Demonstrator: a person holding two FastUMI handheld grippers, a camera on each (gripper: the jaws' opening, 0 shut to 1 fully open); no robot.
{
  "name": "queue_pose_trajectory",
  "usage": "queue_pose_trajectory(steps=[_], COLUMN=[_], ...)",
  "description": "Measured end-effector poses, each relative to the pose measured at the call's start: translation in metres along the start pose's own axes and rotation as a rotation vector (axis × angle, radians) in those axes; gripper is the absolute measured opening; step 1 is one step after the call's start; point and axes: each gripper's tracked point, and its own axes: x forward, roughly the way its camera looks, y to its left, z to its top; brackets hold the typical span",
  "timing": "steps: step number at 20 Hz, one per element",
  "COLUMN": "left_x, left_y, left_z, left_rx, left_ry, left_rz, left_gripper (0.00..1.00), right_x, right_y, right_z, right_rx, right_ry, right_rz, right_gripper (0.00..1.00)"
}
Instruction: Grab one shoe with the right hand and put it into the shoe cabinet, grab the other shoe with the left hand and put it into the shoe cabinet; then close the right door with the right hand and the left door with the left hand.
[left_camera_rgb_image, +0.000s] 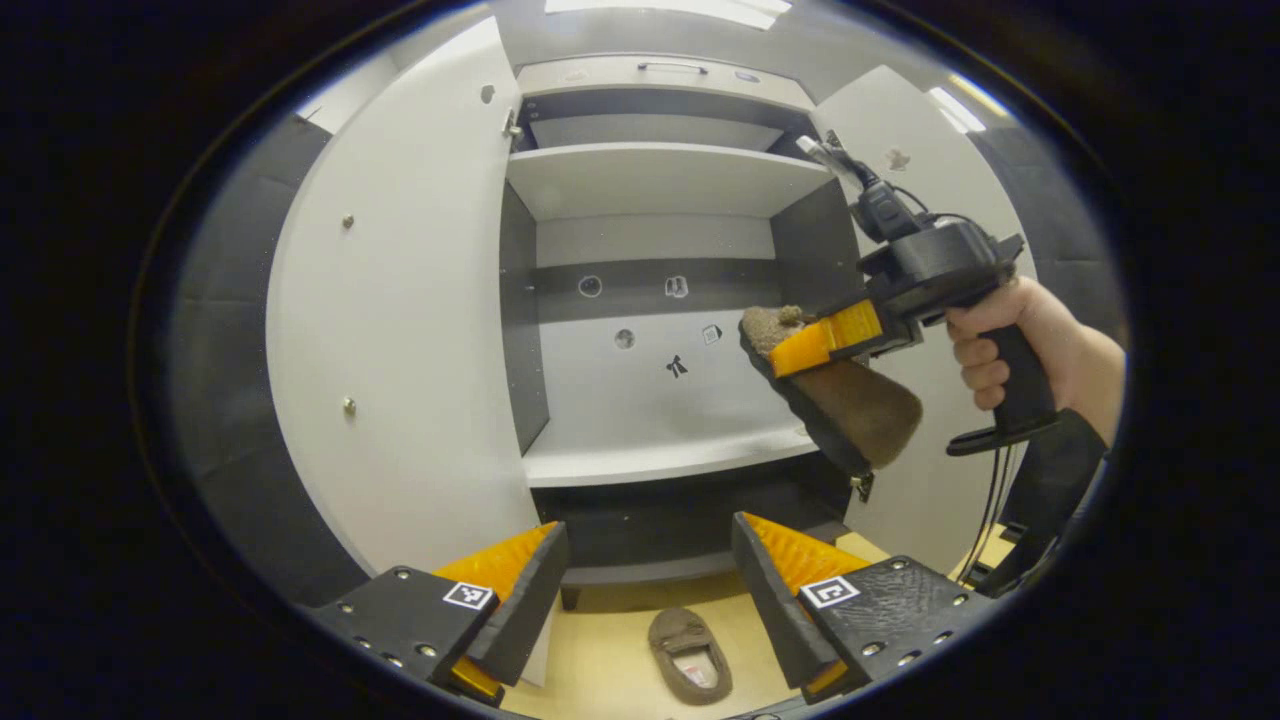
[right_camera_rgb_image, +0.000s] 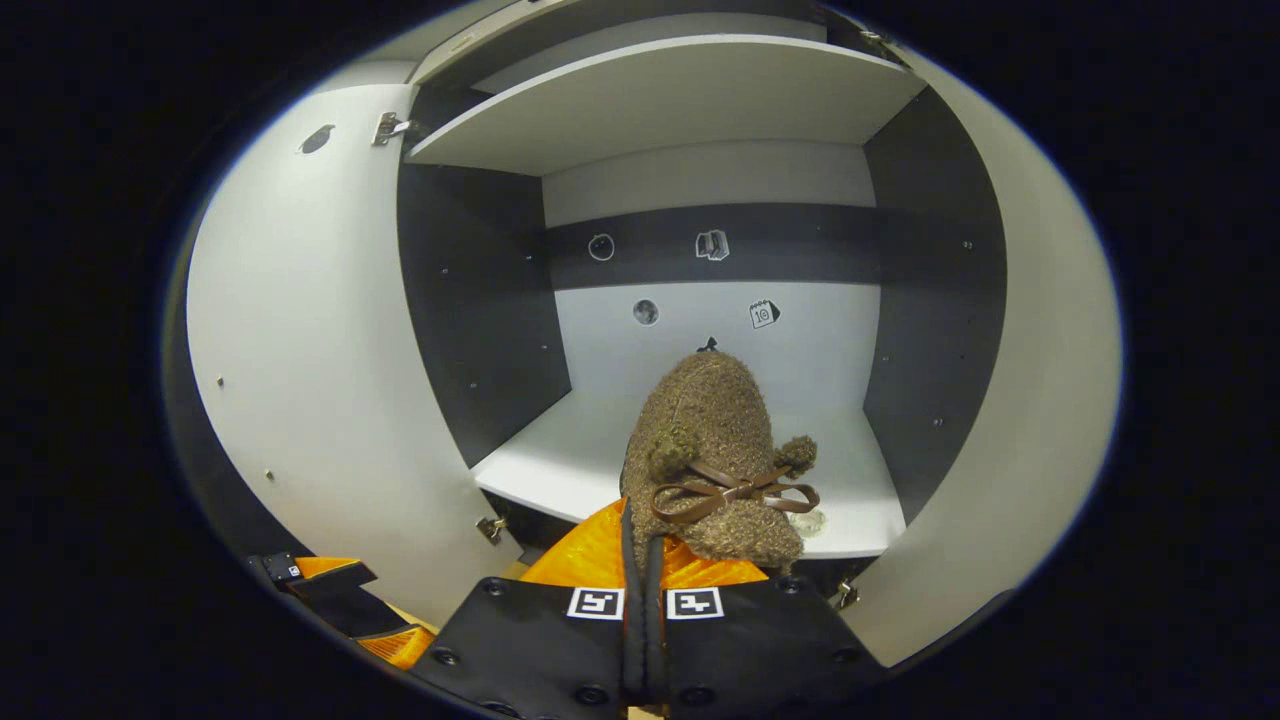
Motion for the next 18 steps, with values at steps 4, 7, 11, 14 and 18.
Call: queue_pose_trajectory(steps=[4, 7, 11, 14, 18], left_x=[-0.001, -0.002, -0.007, -0.011, -0.018], left_y=[0.007, 0.010, 0.021, 0.037, 0.044], left_z=[0.019, 0.020, 0.020, 0.016, 0.013], left_rx=[-0.006, -0.031, -0.037, -0.055, -0.052], left_ry=[-0.037, -0.038, -0.037, -0.027, -0.004], left_rz=[0.019, 0.041, 0.107, 0.169, 0.222], left_gripper=[0.95, 0.95, 0.95, 0.94, 0.95], right_x=[0.025, 0.044, 0.077, 0.102, 0.135], right_y=[-0.020, -0.038, -0.071, -0.085, -0.094], right_z=[0.024, 0.039, 0.042, 0.044, 0.044], right_rx=[-0.005, 0.014, 0.039, 0.043, 0.029], right_ry=[-0.040, -0.071, -0.085, -0.092, -0.105], right_rz=[-0.044, -0.080, -0.145, -0.167, -0.194], right_gripper=[0.02, 0.02, 0.01, 0.02, 0.02])
